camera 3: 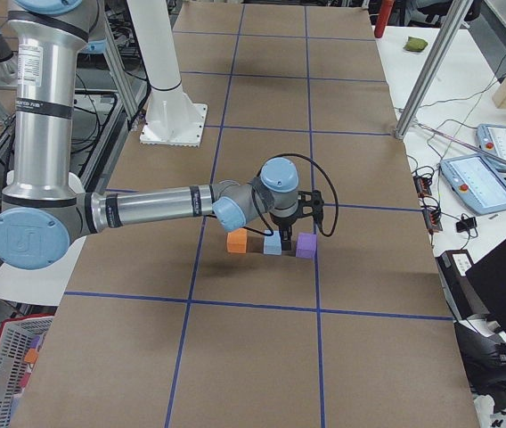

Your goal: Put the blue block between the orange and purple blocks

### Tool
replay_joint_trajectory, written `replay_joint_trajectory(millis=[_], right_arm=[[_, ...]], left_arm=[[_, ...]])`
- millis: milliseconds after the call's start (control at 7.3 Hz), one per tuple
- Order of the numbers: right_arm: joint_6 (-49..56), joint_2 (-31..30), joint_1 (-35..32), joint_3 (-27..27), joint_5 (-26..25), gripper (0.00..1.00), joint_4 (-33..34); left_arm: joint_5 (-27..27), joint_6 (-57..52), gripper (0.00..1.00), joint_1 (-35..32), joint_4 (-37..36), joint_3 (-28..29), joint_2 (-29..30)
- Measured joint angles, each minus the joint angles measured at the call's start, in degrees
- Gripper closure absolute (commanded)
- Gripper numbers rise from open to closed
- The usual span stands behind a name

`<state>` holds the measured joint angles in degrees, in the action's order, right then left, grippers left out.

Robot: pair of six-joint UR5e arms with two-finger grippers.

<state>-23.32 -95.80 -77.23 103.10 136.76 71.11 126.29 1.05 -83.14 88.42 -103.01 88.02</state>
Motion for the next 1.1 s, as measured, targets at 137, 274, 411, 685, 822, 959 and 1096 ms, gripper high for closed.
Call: replay_joint_trajectory(millis=[137,274,411,685,822,959,1096], right_arm=[[9.5,1.5,-4.3,-0.3,1.1,0.00,7.1],[19.2,2.7,-8.1,-0.9,1.5,0.00,13.4],[26.5,2.4,-10.9,-1.9,1.6,0.00,16.8],[33.5,-0.1,-13.5,-3.0,1.2,0.00,16.6],[34.1,-0.7,-13.8,-3.3,1.0,0.00,14.9],[33.5,-0.9,-13.9,-3.9,0.7,0.00,14.0],[31.8,-1.1,-13.9,-4.6,0.6,0.00,13.7]], left_arm=[[0.1,-1.0,0.00,0.0,0.0,0.2,-0.3],[0.2,-3.1,0.00,-0.3,0.0,0.7,-0.6],[0.7,-5.6,0.00,-0.9,0.0,1.6,-0.8],[4.8,-11.6,0.00,-3.4,0.4,3.5,-2.3],[6.0,-14.0,0.00,-4.7,0.9,4.2,-3.5],[6.5,-15.1,0.00,-6.2,1.2,4.8,-4.4],[6.7,-15.5,0.00,-8.0,1.2,5.1,-4.8]])
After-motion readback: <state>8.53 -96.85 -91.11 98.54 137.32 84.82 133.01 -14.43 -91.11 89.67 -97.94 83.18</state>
